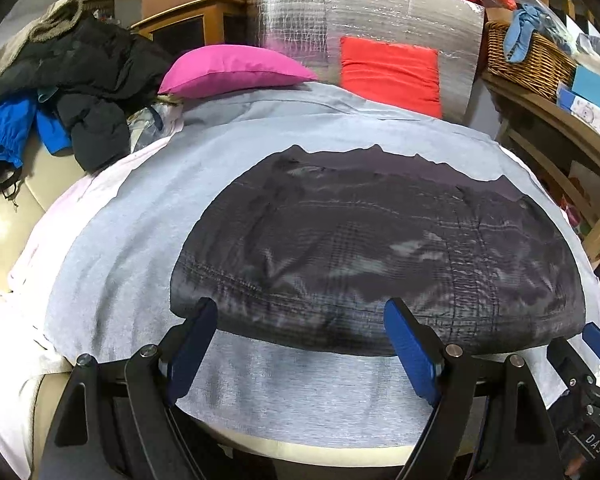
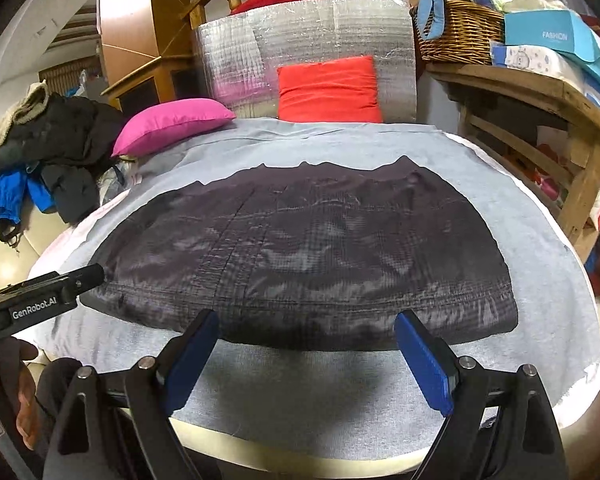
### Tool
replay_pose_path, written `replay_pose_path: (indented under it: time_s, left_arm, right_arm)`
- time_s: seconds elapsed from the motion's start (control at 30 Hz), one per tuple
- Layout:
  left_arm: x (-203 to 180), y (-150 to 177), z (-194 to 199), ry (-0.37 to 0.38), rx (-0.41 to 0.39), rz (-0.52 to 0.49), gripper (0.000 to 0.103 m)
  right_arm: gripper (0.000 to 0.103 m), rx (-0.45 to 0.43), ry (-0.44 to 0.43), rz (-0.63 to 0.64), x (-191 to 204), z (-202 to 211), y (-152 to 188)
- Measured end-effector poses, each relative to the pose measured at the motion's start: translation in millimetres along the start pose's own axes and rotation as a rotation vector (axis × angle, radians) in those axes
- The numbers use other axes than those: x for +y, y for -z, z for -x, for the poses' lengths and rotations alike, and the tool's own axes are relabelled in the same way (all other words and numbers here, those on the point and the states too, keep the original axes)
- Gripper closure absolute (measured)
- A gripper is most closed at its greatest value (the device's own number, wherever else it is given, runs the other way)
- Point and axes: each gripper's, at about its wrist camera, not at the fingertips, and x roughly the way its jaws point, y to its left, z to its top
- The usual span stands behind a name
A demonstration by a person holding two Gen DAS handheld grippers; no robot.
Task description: Fold large clothes
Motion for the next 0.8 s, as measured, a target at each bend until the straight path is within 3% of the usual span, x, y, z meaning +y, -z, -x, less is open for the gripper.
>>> replay_pose_path:
  time_s: [0.8]
  left_arm:
    - [-17, -7, 14, -0.001, -0.020, -0.033, 0.018]
  right_arm:
    - [0.011, -0.018, 0.070, 0.021, 2, 5, -9]
